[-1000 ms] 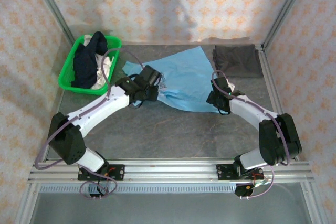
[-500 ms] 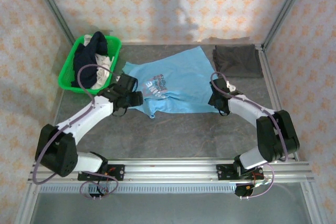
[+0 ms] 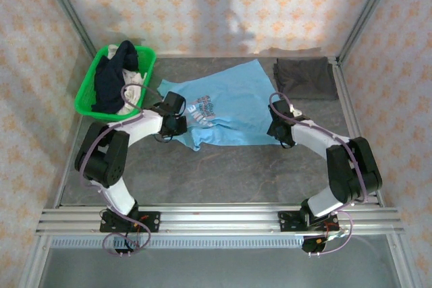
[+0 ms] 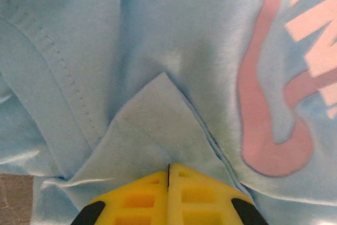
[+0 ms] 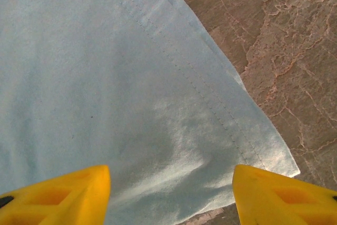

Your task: Fold and stack the t-shirts

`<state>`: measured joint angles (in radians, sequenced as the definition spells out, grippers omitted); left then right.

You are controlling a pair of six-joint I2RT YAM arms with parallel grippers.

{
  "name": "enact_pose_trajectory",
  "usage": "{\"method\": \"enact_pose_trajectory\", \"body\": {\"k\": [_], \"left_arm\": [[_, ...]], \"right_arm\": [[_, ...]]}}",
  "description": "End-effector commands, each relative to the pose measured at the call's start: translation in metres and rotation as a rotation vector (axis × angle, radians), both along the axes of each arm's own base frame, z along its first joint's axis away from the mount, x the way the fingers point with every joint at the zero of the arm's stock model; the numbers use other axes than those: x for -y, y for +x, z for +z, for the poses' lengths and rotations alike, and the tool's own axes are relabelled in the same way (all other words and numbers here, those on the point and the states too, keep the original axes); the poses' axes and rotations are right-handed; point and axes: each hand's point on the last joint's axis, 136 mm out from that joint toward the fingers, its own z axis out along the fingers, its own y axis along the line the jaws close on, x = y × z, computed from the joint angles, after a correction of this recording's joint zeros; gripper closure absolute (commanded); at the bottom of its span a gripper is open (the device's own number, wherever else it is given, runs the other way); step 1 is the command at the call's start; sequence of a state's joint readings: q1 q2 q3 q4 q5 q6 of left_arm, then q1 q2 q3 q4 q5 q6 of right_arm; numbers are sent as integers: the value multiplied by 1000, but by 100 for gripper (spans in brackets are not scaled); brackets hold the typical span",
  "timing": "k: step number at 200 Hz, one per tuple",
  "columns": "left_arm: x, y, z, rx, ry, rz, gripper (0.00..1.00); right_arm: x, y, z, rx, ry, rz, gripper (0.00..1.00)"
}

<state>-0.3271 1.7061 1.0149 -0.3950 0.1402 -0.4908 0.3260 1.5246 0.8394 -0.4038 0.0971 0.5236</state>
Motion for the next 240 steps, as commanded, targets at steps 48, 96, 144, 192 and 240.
{"method": "enact_pose_trajectory", "body": {"k": [48, 96, 144, 192, 240], "left_arm": [[-18, -77, 66, 111, 135, -28, 100], [-18, -130, 76, 130, 150, -48, 100], [-25, -128, 89, 229, 124, -9, 27], [-27, -59, 100, 244, 111, 54, 23], [-28, 38, 45, 89, 187, 85, 34]], "right_arm": [[7, -5, 22, 53, 12, -34, 37], [11, -12, 22, 45, 7, -52, 37], [16, -15, 15, 23, -6, -79, 37], [24, -3, 5, 21, 4, -113, 38], [26, 8, -5, 0, 35, -143, 46]]}}
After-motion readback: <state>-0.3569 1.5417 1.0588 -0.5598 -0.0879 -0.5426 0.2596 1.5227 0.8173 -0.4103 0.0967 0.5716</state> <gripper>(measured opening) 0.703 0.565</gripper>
